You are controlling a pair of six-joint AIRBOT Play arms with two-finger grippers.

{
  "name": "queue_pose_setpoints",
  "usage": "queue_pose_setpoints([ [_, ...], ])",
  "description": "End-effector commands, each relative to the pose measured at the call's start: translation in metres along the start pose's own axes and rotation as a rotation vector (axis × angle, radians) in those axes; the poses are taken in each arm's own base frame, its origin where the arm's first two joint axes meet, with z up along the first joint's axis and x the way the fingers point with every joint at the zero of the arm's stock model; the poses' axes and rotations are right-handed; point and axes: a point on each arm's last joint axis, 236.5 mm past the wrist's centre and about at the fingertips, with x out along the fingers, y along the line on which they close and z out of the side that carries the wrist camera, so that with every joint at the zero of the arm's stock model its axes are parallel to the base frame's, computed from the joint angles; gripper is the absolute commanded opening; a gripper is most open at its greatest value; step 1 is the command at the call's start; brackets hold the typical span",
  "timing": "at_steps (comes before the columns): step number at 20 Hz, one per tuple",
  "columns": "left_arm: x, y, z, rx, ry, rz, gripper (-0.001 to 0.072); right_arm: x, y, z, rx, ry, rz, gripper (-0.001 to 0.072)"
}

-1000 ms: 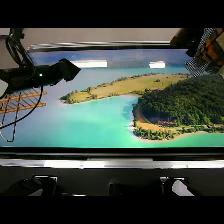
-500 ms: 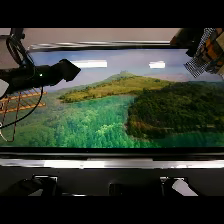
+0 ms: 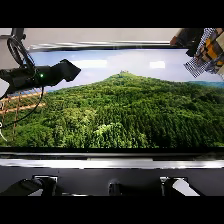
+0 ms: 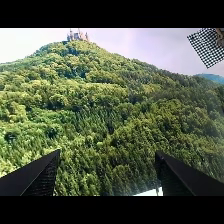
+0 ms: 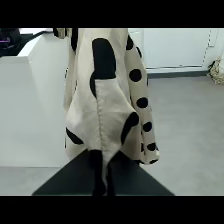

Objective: Fold the clothes and pants, and hang the long-sleeved shirts on hangers.

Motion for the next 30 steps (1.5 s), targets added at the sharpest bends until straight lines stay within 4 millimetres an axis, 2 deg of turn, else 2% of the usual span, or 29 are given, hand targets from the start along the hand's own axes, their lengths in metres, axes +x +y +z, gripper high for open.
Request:
queue_pose_setpoints([
  [1, 0.000, 0.000, -0.001, 0.000, 0.003, 0.001, 0.0669, 0.001, -0.001, 0.001, -0.009, -0.007, -0.004, 0.0019],
  [7, 0.000, 0.000, -0.001, 0.000, 0.003, 0.001, 0.0668, 0.003, 0.001, 0.009, -0.028, -0.046, -0.005, 0.0020],
  [12, 0.000, 0.000, -0.001, 0.000, 0.003, 0.001, 0.0669, 0.018, -0.014, -0.002, 0.022, -0.002, -0.021, 0.0023],
  [13, 0.000, 0.000, -0.001, 0.000, 0.003, 0.001, 0.0668, 0.020, -0.013, -0.005, 0.047, 0.016, -0.004, 0.0070],
  [15, 0.000, 0.000, -0.001, 0.000, 0.003, 0.000, 0.0668, 0.020, -0.011, -0.009, 0.069, 0.037, 0.014, 0.0243],
  [17, 0.000, 0.000, 0.000, 0.001, 0.002, 0.000, 0.0669, 0.017, -0.010, -0.009, 0.079, 0.039, 0.026, 0.0324],
  [18, 0.000, 0.000, 0.000, 0.001, 0.002, 0.000, 0.0669, 0.013, -0.010, -0.006, 0.088, 0.036, 0.034, 0.0335],
  [20, -0.001, 0.001, 0.001, 0.002, -0.003, 0.004, 0.0669, -0.001, -0.017, 0.006, 0.104, 0.009, 0.040, 0.0462],
  [21, -0.002, 0.003, 0.002, 0.000, -0.007, 0.007, 0.0669, -0.012, -0.022, 0.016, 0.113, -0.019, 0.043, 0.0483],
  [23, -0.006, 0.006, 0.006, 0.001, -0.019, 0.014, 0.0670, -0.041, -0.037, 0.048, 0.130, -0.124, 0.052, 0.0481],
  [25, -0.014, 0.011, 0.013, 0.004, -0.043, 0.029, 0.0670, -0.080, -0.048, 0.091, 0.155, -0.279, 0.094, 0.0479],
  [27, -0.025, 0.019, 0.022, 0.025, -0.077, 0.060, 0.0669, -0.119, -0.047, 0.126, 0.250, -0.407, 0.195, 0.0477],
  [28, -0.031, 0.024, 0.026, 0.039, -0.094, 0.082, 0.0669, -0.134, -0.039, 0.139, 0.318, -0.452, 0.276, 0.0468],
  [29, -0.037, 0.028, 0.030, 0.053, -0.112, 0.102, 0.0669, -0.143, -0.022, 0.146, 0.349, -0.472, 0.370, 0.0339],
  [30, -0.041, 0.032, 0.034, 0.061, -0.124, 0.117, 0.0667, -0.150, 0.007, 0.146, 0.353, -0.459, 0.500, 0.0201],
])
